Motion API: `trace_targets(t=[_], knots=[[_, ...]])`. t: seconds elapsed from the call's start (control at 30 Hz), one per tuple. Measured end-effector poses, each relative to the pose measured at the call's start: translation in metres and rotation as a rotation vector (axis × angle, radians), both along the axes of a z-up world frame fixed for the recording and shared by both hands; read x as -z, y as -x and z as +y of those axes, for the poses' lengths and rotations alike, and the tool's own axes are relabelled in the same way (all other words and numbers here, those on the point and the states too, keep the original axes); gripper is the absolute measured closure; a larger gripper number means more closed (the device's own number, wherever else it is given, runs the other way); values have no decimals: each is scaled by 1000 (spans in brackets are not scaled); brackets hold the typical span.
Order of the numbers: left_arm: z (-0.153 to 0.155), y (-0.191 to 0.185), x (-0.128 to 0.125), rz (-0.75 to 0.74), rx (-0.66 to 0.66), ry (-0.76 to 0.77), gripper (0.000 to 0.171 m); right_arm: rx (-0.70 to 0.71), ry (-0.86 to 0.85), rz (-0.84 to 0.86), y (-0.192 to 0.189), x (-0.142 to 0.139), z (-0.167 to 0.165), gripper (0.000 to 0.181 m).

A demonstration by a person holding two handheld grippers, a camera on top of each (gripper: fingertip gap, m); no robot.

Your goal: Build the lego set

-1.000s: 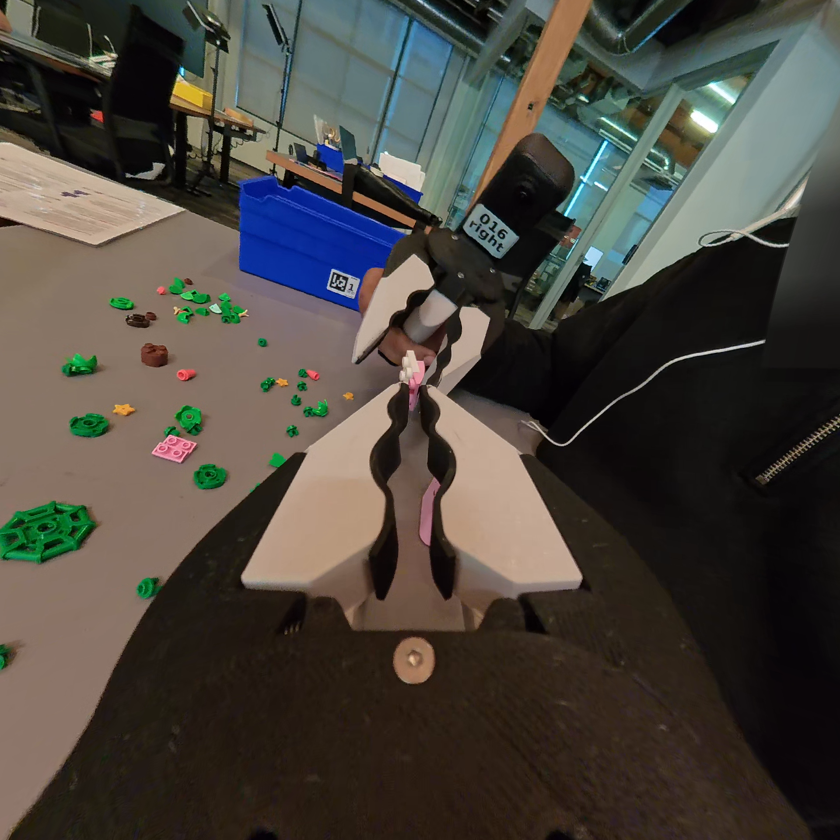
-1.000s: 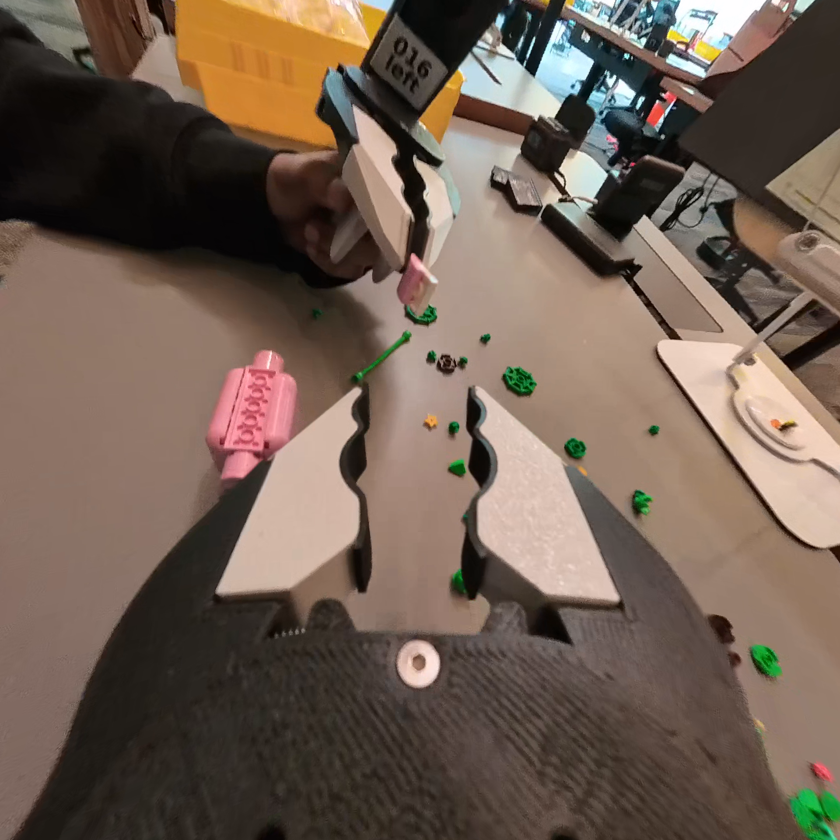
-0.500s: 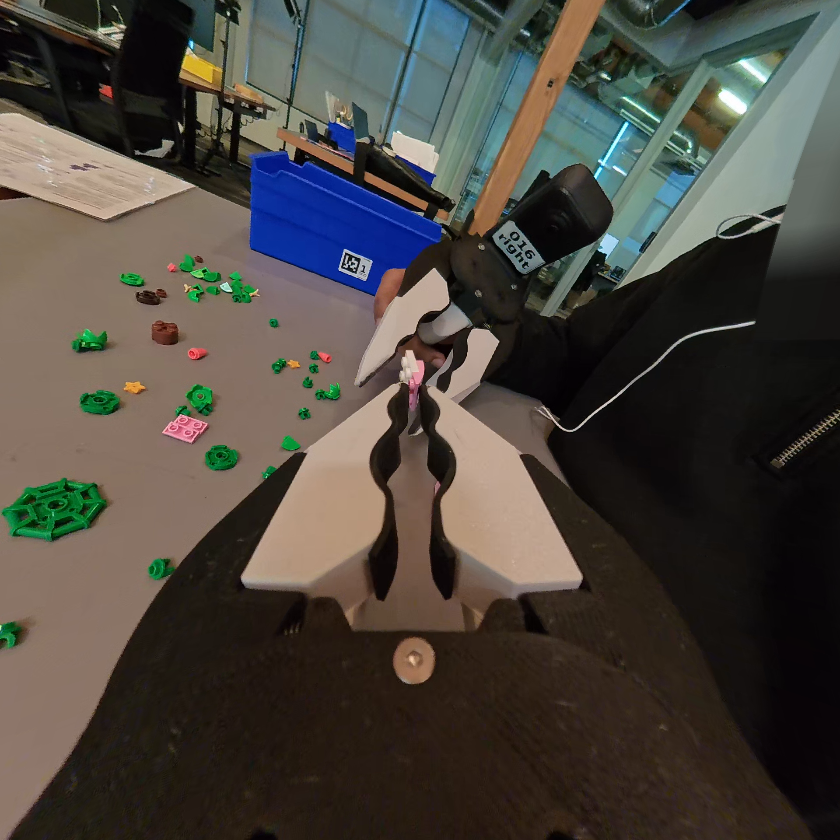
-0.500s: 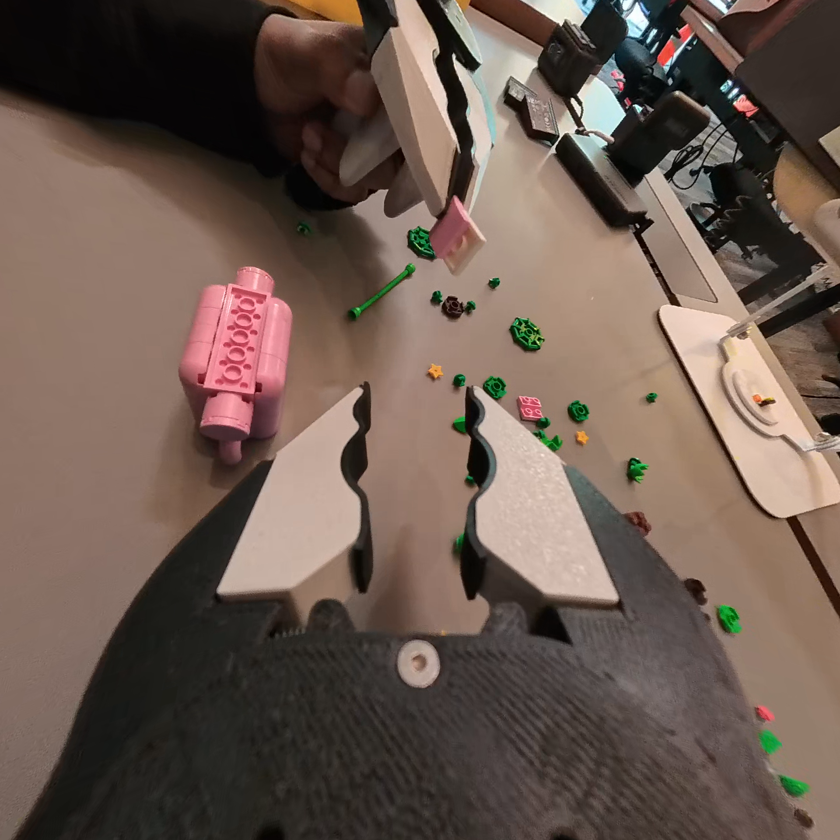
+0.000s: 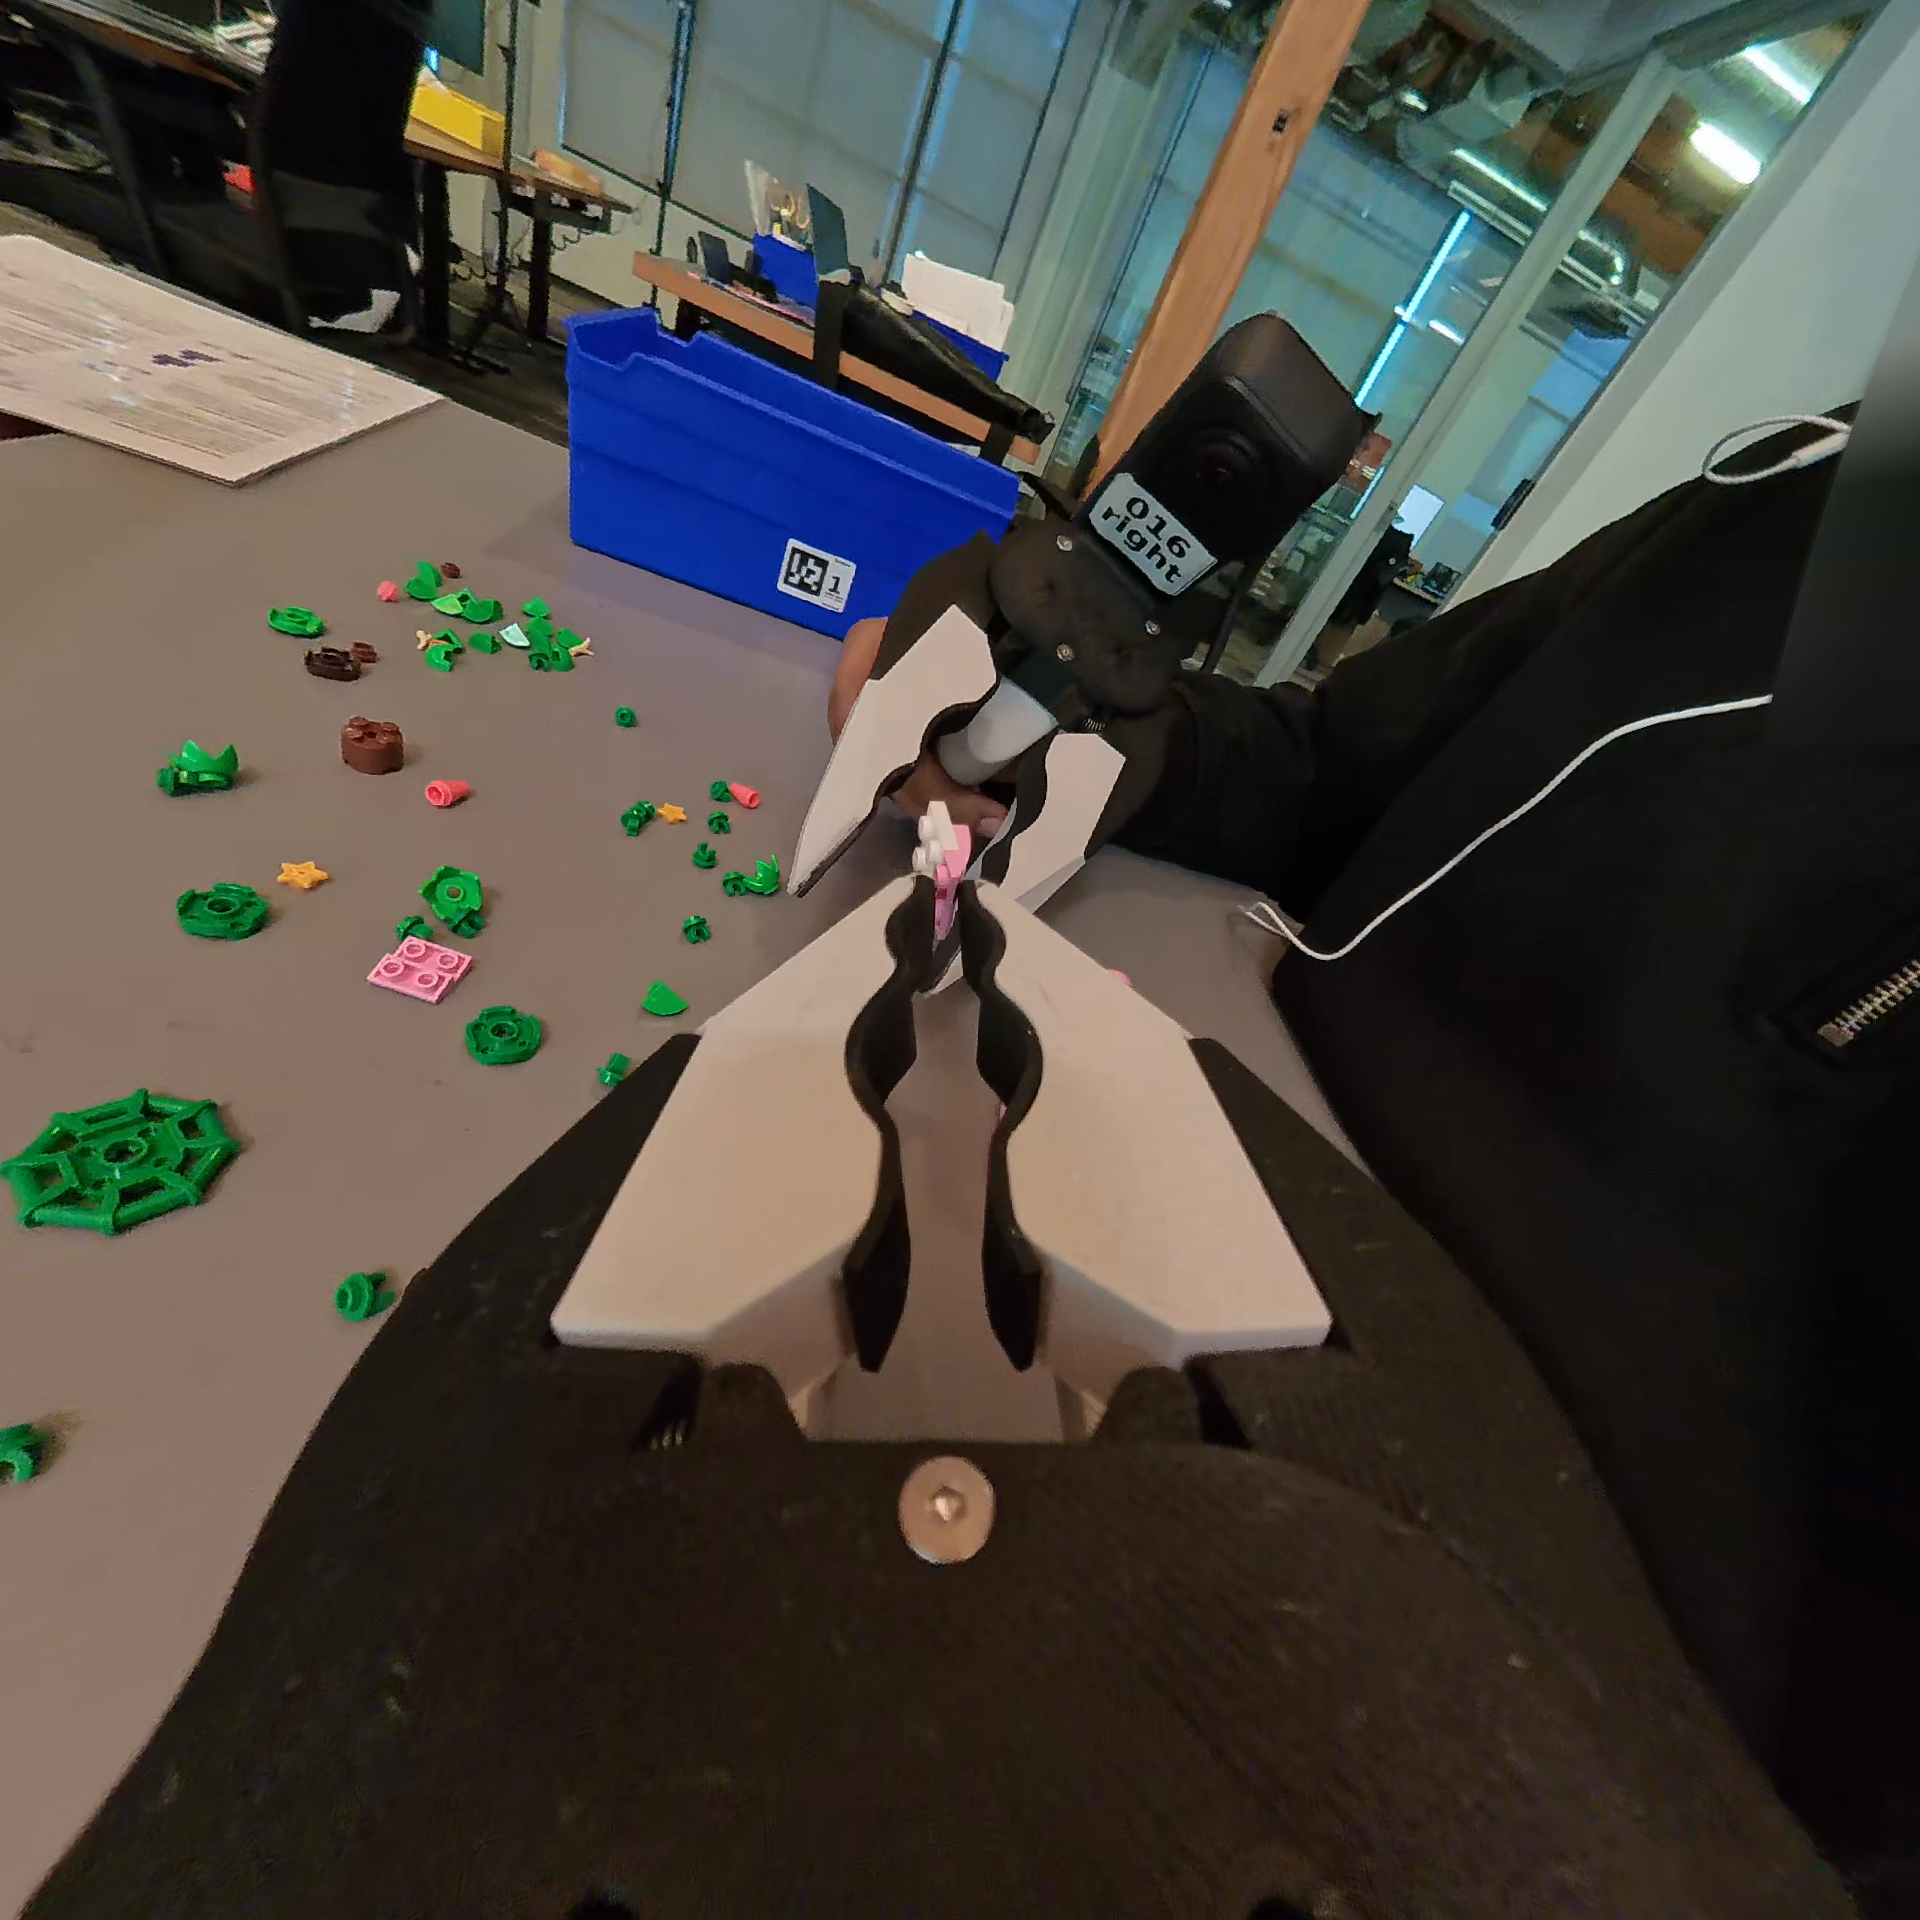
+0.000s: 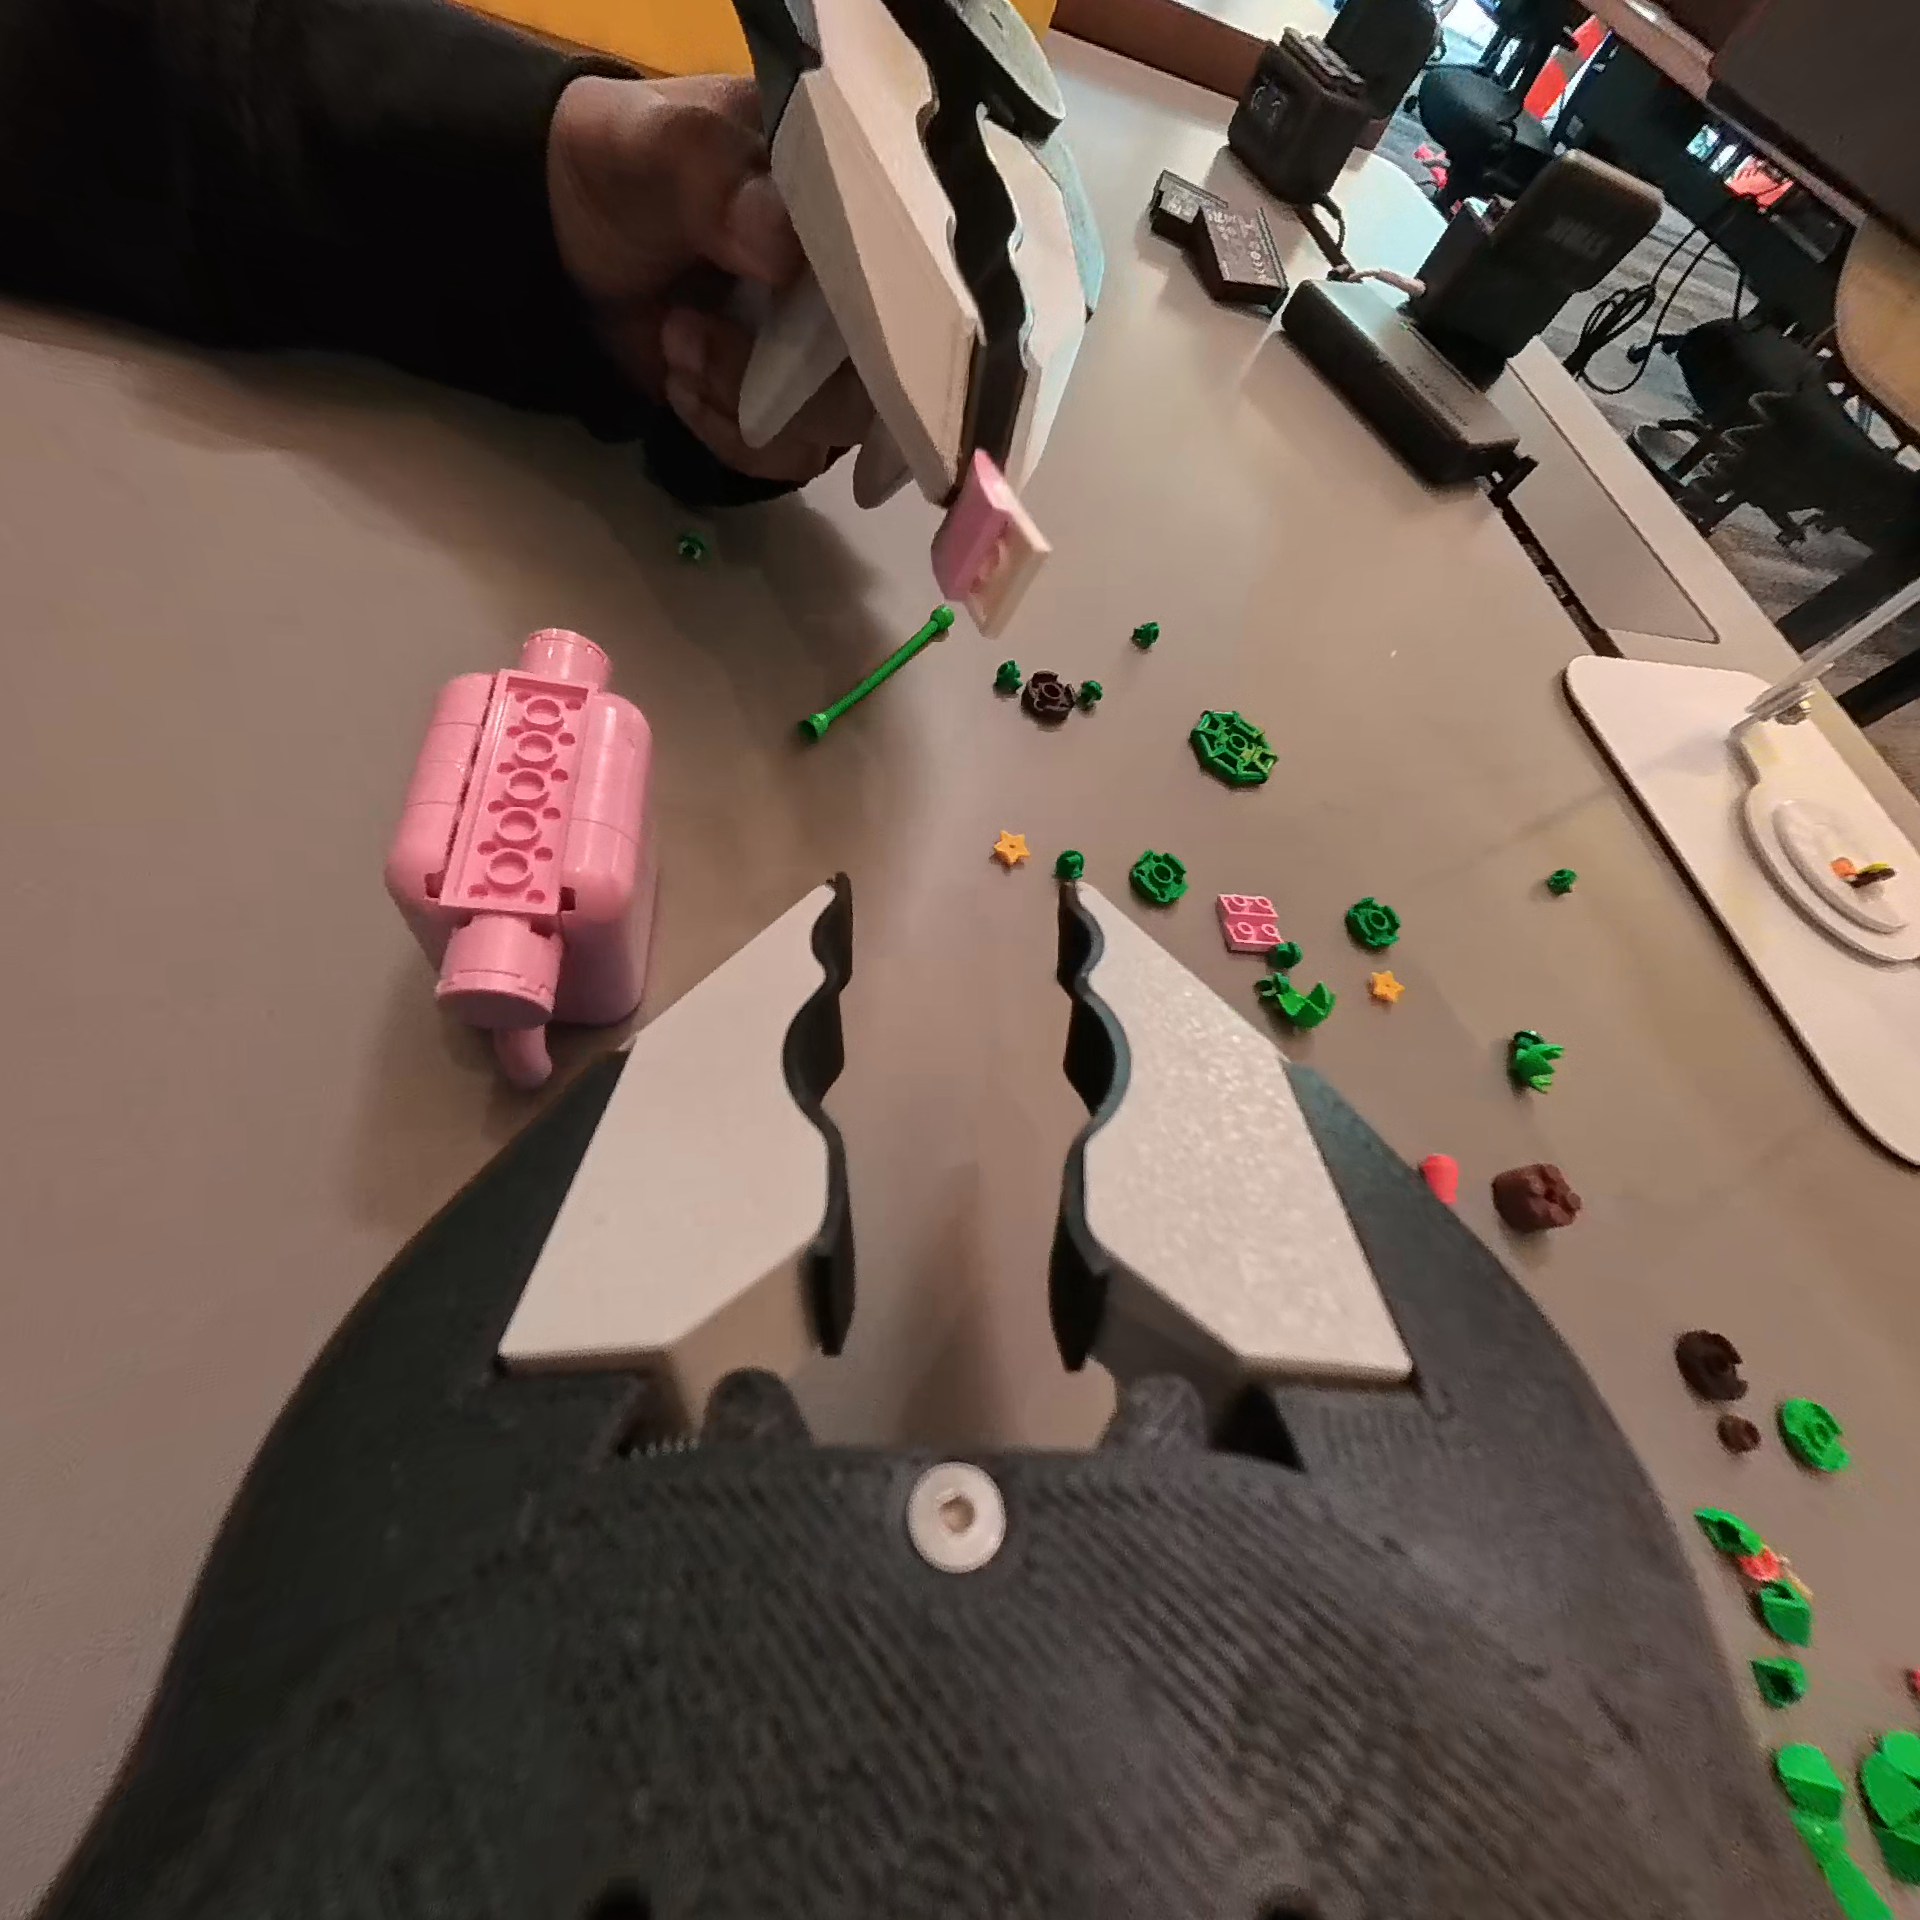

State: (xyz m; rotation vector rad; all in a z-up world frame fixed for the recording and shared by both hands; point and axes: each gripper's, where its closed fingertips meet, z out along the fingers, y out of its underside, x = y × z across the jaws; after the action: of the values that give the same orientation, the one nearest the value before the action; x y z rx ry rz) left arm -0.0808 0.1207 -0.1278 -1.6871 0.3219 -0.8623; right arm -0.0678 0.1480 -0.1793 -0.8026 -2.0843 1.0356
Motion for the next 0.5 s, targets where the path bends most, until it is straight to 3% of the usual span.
trace_targets(t=[0.5], knots=[[1,-4,6,46,2,16,171,-8,14,1,0,-1,-3,143]])
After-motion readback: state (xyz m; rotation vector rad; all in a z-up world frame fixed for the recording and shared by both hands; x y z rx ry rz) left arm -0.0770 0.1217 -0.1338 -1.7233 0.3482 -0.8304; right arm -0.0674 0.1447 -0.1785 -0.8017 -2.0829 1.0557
